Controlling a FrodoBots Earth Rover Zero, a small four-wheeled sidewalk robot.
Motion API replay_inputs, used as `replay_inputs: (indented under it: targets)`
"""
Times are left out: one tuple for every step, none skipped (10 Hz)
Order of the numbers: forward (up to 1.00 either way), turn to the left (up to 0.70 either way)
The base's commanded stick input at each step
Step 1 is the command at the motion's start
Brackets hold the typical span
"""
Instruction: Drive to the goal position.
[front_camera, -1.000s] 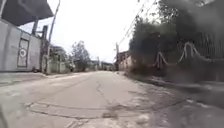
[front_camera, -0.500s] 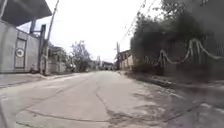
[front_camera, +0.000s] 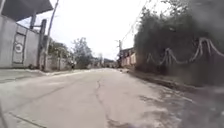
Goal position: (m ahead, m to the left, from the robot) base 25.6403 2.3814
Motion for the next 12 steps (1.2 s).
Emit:
replay_inputs:
  targets:
    - [0.7, 0.0]
    - [0.7, 0.0]
    - [0.7, 0.0]
    - [0.7, 0.0]
    - [0.7, 0.0]
    - [0.7, 0.0]
    - [0.7, 0.0]
    - [0.7, 0.0]
    - [0.7, 0.0]
    - [0.7, 0.0]
    - [0.7, 0.0]
    - [0.7, 0.0]
